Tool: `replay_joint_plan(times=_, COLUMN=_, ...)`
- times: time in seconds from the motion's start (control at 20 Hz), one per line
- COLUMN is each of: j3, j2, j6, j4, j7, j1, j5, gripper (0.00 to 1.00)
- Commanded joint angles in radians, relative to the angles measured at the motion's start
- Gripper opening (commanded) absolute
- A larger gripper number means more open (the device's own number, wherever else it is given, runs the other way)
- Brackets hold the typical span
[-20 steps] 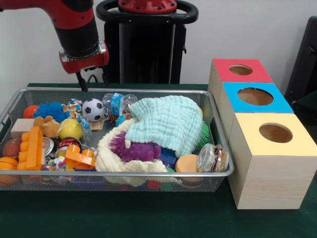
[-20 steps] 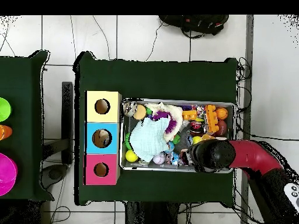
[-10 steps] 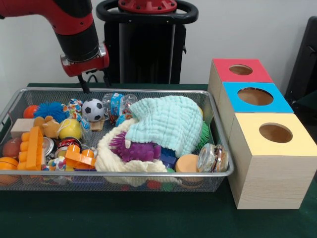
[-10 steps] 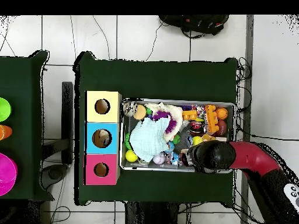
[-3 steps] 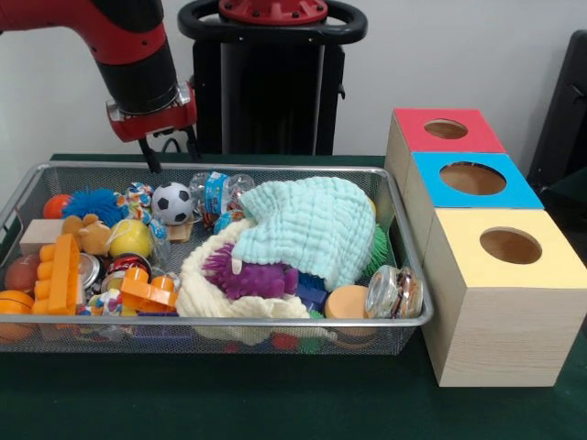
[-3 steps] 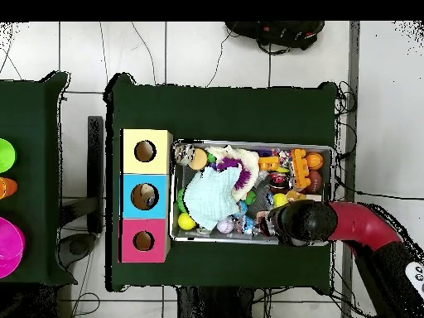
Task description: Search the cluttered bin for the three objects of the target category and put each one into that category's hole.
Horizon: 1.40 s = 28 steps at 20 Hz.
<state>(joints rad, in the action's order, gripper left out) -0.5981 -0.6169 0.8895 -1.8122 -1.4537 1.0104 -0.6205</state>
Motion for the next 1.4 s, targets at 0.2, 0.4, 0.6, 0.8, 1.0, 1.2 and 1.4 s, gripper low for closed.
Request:
replay_joint_plan(times=0.2, j3=0.004, j2=0.035, j6=-0.033, j4=0.169, j7=0.11, j1=-0.074, j5=-0.122, gripper=1.0)
replay_joint_plan(times=0.4, j3=0.012, j2=0.052, j6=-0.074, j4=0.213, j7=0.067, j1=-0.109, j5=-0.144, gripper=1.0)
replay_joint_plan(times=0.6, j3=0.019, j2=0.06, j6=-0.107, j4=0.239, j7=0.038, j1=-0.132, j5=-0.16, gripper=1.0)
replay_joint_plan(times=0.8, j3=0.025, j2=0.075, j6=-0.117, j4=0.281, j7=0.028, j1=-0.161, j5=-0.171, gripper=1.0)
replay_joint_plan(times=1.0, j3=0.038, j2=0.078, j6=-0.13, j4=0.282, j7=0.015, j1=-0.177, j5=-0.168, gripper=1.0)
replay_joint_plan(times=1.2, j3=0.038, j2=0.076, j6=-0.156, j4=0.26, j7=0.039, j1=-0.154, j5=-0.158, gripper=1.0)
replay_joint_plan(times=1.4, j3=0.036, j2=0.071, j6=-0.157, j4=0.24, j7=0.064, j1=-0.131, j5=-0.142, gripper=1.0)
